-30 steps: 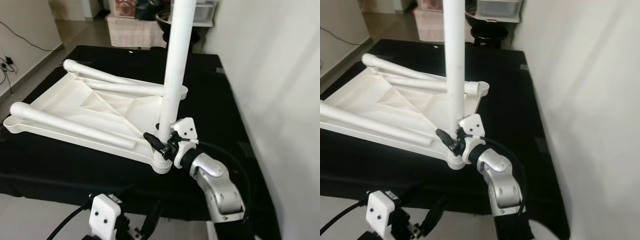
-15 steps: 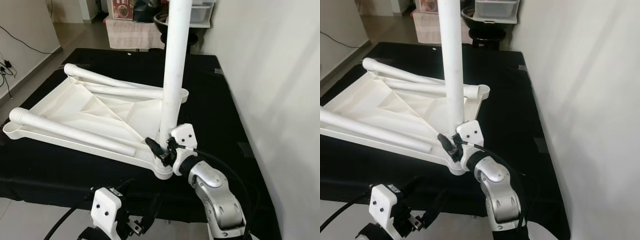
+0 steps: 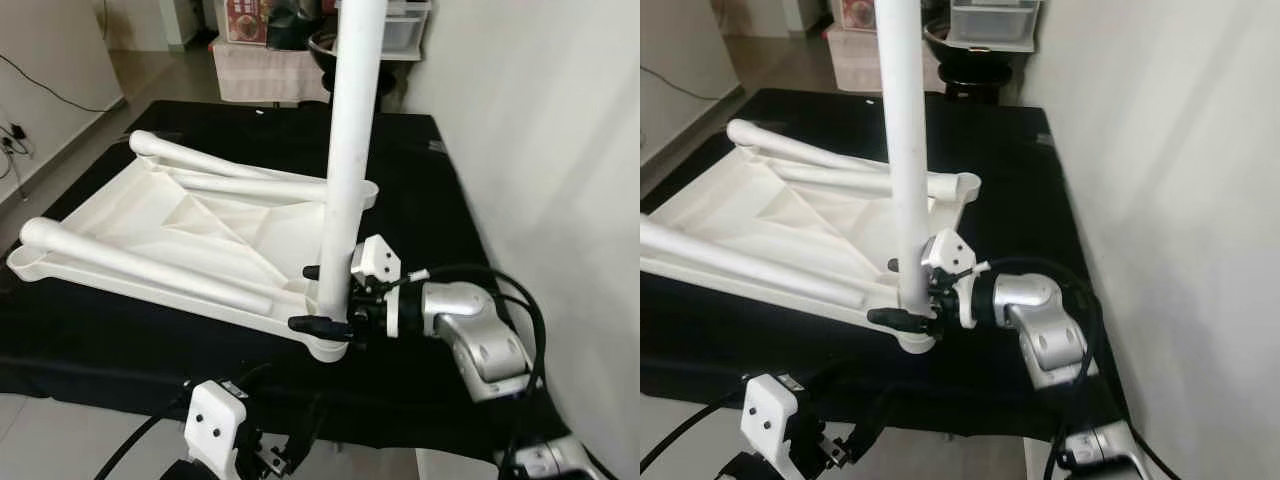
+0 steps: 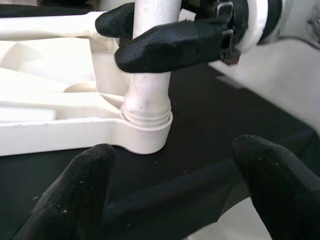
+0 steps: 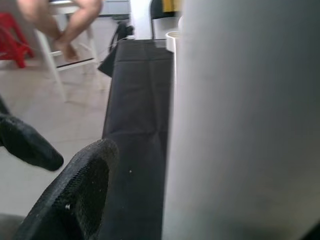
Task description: Building children table
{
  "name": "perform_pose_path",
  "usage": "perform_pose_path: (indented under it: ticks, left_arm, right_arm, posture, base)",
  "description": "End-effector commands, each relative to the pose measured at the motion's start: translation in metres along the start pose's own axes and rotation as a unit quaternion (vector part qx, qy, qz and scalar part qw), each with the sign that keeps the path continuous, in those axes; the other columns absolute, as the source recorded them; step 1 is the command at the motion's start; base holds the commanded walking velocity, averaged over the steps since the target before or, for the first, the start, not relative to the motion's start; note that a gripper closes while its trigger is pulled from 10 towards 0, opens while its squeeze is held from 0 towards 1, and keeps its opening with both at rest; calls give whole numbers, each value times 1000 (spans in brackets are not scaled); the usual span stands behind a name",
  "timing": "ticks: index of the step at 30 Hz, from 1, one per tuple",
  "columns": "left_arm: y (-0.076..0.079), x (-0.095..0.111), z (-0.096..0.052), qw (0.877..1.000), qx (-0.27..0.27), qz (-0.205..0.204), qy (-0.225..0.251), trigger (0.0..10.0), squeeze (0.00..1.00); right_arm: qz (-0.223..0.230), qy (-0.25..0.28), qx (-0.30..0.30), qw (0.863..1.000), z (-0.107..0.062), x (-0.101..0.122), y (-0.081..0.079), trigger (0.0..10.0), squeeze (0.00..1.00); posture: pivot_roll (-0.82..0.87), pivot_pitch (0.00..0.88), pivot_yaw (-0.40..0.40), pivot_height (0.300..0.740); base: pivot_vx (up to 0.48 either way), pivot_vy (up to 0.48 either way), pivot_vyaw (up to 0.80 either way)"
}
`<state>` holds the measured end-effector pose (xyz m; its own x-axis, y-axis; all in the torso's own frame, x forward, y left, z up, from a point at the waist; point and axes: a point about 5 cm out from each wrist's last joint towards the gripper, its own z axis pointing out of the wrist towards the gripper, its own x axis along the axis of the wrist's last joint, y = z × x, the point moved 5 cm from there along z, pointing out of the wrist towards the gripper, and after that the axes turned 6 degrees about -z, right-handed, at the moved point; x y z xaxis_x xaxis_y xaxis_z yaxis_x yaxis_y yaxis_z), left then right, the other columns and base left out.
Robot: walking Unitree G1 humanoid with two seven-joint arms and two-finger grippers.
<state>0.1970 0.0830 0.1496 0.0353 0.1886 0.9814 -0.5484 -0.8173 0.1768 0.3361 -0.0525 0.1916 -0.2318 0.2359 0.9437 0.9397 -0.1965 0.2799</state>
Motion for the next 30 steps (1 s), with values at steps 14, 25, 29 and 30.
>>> perform_pose_path:
  ticks: [14,25,29,30]
  left_arm:
    - [0,11,-6,997,48,55,17,10000,0]
    - [-3,10,-7,997,44,55,14,10000,0]
    - [-5,10,-8,998,42,53,12,10000,0]
    - [-6,10,-8,998,39,53,12,10000,0]
  right_arm:
    - [51,-8,38,998,-2,-31,3,0,0]
    - [57,-44,-173,982,-56,-51,28,0,0]
    - [34,-98,-454,885,-95,-53,51,0,0]
    - [29,-109,-489,865,-92,-51,31,0,0]
  posture:
    - [52,127,-60,740]
    - [30,137,-36,740]
    - [13,140,-34,740]
    - [6,141,-25,740]
  base:
    - [0,0,0]
    - [0,0,0]
    - [0,0,0]
    - [0,0,0]
